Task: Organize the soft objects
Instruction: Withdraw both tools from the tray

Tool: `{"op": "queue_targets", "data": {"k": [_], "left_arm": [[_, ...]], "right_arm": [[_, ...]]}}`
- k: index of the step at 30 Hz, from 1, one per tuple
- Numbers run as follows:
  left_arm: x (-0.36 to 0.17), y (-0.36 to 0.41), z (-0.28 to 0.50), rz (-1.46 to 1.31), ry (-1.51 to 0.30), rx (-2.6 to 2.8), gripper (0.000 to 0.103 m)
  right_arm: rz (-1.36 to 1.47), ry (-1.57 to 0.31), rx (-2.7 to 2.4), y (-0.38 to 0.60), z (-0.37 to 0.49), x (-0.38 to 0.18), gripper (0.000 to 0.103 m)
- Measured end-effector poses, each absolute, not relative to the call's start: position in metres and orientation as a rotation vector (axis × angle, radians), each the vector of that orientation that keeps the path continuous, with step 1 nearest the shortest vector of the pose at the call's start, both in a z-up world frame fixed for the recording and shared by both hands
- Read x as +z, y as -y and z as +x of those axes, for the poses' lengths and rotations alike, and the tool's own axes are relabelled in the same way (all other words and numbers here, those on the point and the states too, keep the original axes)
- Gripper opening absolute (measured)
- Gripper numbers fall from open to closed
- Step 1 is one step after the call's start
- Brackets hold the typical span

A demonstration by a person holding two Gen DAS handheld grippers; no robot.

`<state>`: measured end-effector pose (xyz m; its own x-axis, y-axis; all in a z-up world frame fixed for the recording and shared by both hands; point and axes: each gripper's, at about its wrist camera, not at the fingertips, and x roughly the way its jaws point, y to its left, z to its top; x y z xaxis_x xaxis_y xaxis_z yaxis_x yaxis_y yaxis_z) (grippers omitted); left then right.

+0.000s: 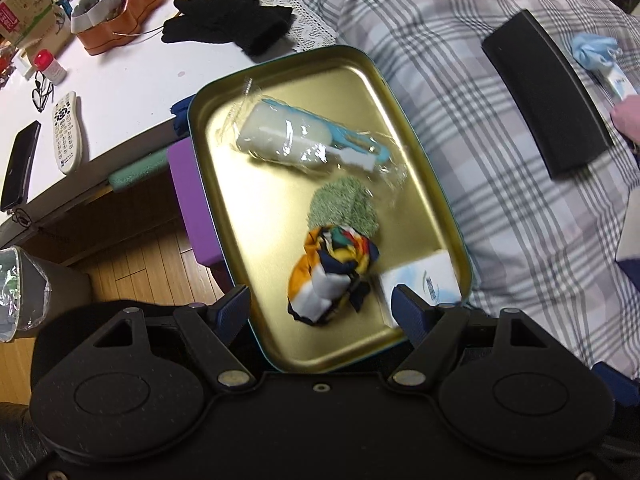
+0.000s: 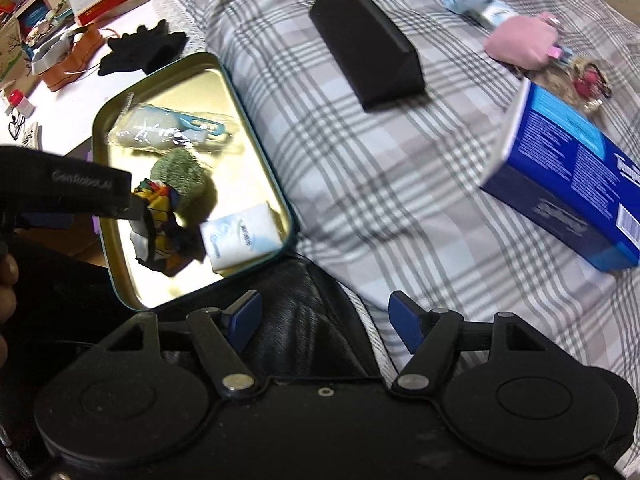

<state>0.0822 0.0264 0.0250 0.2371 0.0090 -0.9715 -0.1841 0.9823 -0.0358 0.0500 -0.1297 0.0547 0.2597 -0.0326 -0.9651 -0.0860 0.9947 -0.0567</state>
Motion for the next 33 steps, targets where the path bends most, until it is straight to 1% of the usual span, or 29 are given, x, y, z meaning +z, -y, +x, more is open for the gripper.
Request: {"op": "queue_targets", "data": {"k": [11,23,33], "left_arm": [[0.022,0.013,0.063,-0.058,-1.327,0.099,0.074],[0.022,0.069,0.061,0.054,-1.343,0.014,0.074],[0.023,0.099,0.064,0.11,-1.346,-0.01,0.075]], "right_arm": [[-0.061,-1.27,-0.072,0.168,0.033,0.06,0.073],[0.052,-1.303,-0.203,0.228,0.025,0.05,0.073],[0.099,-1.297,-0.244,0.254,0.026,0.049,0.074]]}}
